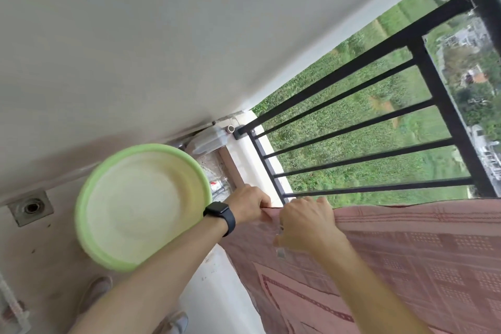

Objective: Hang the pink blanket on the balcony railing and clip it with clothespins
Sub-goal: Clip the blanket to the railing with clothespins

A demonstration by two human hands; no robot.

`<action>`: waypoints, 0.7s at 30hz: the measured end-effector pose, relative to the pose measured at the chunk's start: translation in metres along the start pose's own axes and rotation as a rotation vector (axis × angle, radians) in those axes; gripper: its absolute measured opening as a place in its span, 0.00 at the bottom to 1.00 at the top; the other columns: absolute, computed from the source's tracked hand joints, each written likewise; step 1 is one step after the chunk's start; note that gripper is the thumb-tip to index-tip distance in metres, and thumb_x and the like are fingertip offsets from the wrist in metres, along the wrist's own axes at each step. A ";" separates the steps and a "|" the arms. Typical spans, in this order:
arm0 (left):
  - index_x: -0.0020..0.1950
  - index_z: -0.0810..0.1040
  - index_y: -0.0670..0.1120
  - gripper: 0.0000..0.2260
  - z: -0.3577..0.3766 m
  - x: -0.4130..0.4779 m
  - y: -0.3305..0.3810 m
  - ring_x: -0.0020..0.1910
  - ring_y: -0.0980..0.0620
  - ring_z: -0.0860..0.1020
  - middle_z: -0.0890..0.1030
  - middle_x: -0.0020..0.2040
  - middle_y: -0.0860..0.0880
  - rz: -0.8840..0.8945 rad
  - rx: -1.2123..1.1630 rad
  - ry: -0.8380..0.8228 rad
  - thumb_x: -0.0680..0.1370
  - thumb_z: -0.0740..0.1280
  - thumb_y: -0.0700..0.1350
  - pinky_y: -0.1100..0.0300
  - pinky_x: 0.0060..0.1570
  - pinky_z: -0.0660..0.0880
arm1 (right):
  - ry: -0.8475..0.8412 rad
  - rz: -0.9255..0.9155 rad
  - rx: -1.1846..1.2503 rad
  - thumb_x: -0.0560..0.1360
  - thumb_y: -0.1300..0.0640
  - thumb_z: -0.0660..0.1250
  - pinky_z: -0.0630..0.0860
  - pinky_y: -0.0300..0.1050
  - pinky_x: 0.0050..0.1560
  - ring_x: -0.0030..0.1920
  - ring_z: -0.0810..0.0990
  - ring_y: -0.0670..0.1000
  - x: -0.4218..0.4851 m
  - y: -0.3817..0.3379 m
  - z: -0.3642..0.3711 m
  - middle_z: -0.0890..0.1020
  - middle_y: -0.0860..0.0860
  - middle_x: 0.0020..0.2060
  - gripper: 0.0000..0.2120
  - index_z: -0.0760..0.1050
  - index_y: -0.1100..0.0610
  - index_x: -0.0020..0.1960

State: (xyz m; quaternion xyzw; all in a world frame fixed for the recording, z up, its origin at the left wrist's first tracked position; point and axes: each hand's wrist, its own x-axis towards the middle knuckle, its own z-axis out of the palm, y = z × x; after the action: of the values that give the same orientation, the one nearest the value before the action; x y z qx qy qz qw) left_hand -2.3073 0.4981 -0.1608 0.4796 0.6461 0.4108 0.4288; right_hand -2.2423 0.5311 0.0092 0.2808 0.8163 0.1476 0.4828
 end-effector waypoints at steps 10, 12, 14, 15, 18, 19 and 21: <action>0.59 0.80 0.61 0.13 0.028 0.001 -0.062 0.58 0.53 0.76 0.82 0.57 0.59 -0.026 0.152 -0.072 0.78 0.63 0.49 0.55 0.52 0.76 | 0.289 -0.110 -0.010 0.76 0.50 0.65 0.66 0.51 0.55 0.55 0.71 0.54 0.007 -0.009 0.050 0.80 0.45 0.51 0.08 0.81 0.51 0.47; 0.55 0.82 0.58 0.12 0.032 0.004 -0.066 0.53 0.49 0.79 0.84 0.52 0.55 -0.017 0.186 -0.047 0.78 0.62 0.49 0.55 0.47 0.76 | 0.294 -0.133 -0.023 0.75 0.48 0.67 0.64 0.53 0.56 0.55 0.71 0.54 0.003 -0.008 0.054 0.79 0.45 0.53 0.08 0.82 0.50 0.46; 0.54 0.83 0.58 0.11 0.034 0.008 -0.070 0.51 0.49 0.79 0.84 0.51 0.54 -0.015 0.183 -0.006 0.78 0.62 0.48 0.57 0.47 0.75 | 0.283 -0.127 -0.025 0.74 0.45 0.67 0.62 0.54 0.57 0.57 0.71 0.55 0.002 -0.008 0.054 0.79 0.46 0.56 0.10 0.82 0.50 0.46; 0.53 0.83 0.57 0.11 0.036 0.010 -0.072 0.51 0.48 0.79 0.84 0.51 0.53 0.002 0.187 0.015 0.78 0.62 0.47 0.56 0.46 0.75 | 0.271 -0.116 -0.018 0.73 0.44 0.67 0.60 0.55 0.59 0.59 0.71 0.55 0.002 -0.009 0.053 0.78 0.46 0.58 0.11 0.82 0.50 0.46; 0.51 0.80 0.54 0.09 0.042 0.011 -0.073 0.48 0.45 0.77 0.82 0.46 0.50 0.054 0.261 0.040 0.78 0.61 0.45 0.53 0.44 0.74 | 0.234 -0.070 0.019 0.71 0.39 0.66 0.56 0.56 0.63 0.62 0.71 0.55 0.008 -0.017 0.043 0.75 0.47 0.61 0.15 0.81 0.48 0.49; 0.50 0.79 0.53 0.08 0.046 0.011 -0.073 0.47 0.44 0.77 0.81 0.46 0.49 0.051 0.255 0.041 0.77 0.61 0.44 0.52 0.44 0.74 | 0.215 -0.055 0.040 0.71 0.38 0.67 0.56 0.56 0.64 0.62 0.72 0.55 0.013 -0.020 0.039 0.75 0.47 0.60 0.16 0.80 0.46 0.51; 0.47 0.76 0.51 0.05 0.049 0.010 -0.075 0.45 0.44 0.76 0.79 0.43 0.49 0.044 0.221 0.074 0.76 0.61 0.45 0.51 0.40 0.74 | 0.159 -0.036 0.085 0.70 0.36 0.68 0.59 0.56 0.64 0.63 0.74 0.56 0.027 -0.027 0.032 0.77 0.47 0.59 0.15 0.79 0.45 0.50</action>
State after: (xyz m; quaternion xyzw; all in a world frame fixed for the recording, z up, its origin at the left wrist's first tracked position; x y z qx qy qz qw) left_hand -2.2823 0.4986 -0.2477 0.5223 0.6923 0.3638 0.3399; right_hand -2.2331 0.5250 -0.0388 0.2736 0.8626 0.1258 0.4065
